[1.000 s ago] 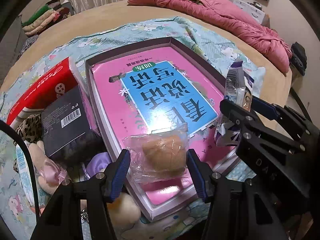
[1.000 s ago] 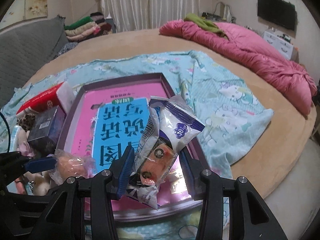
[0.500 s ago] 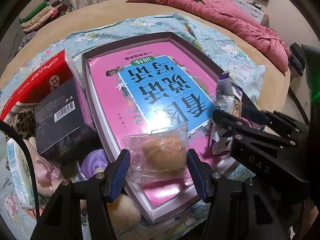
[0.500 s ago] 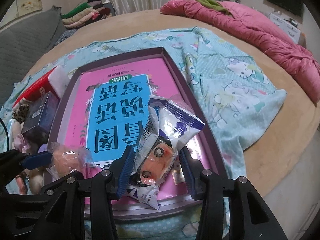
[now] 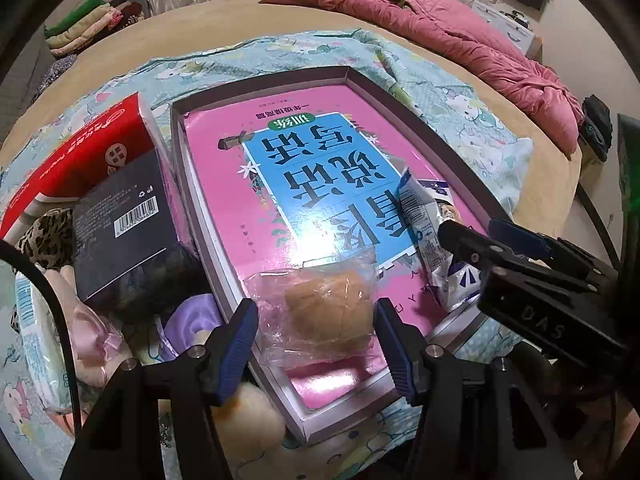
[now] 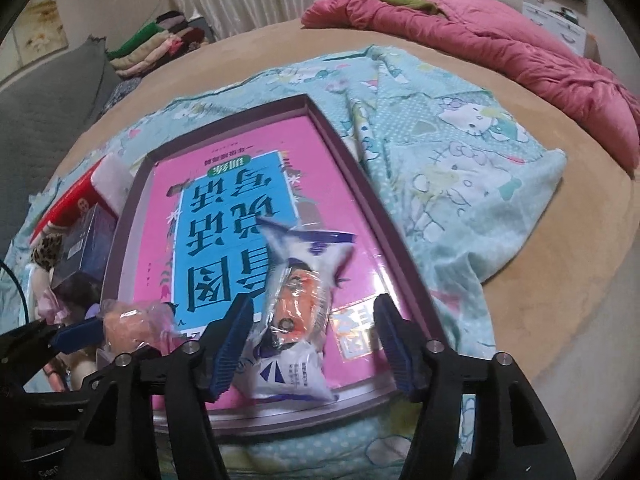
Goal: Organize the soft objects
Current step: 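Open both grippers to drop the packet and bun onto the pink tray, then withdraw both grippers from the tray back toward the pile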
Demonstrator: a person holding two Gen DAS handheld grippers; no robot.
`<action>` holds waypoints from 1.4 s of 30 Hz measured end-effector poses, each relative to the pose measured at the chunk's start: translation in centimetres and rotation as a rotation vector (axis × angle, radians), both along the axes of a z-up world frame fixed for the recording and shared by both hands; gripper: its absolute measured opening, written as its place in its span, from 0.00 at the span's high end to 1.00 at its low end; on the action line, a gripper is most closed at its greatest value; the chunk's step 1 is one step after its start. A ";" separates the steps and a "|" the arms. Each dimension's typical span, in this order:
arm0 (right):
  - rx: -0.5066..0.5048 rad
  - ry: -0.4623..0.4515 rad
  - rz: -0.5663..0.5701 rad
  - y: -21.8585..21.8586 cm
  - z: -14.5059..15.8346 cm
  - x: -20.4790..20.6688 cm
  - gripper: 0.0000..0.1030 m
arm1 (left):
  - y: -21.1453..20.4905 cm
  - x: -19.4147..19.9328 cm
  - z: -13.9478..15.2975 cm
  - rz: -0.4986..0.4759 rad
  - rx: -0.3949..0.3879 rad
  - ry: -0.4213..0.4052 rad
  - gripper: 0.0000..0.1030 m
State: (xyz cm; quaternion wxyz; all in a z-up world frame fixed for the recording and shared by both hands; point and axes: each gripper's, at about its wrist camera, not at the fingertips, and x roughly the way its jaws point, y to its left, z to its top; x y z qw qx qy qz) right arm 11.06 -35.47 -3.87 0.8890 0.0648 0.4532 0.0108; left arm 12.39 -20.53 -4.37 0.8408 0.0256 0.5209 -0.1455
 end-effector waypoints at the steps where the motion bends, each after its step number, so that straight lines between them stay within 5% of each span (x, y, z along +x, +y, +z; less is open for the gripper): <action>1: 0.003 -0.008 -0.003 -0.1 0.1 -0.1 0.35 | 0.0 0.0 0.0 0.000 -0.001 0.000 0.42; 16: -0.028 -0.178 -0.062 -0.8 3.0 -2.0 0.26 | 0.2 -0.1 0.5 -0.006 -0.046 0.005 0.30; 30: -0.044 -0.324 -0.127 -1.0 5.5 -3.8 0.25 | 2.2 -1.9 3.8 0.039 -0.053 -0.075 0.21; 42: -0.118 -0.323 -0.070 1.4 6.6 -4.6 0.23 | 4.7 -3.9 6.5 0.069 -0.030 -0.125 0.20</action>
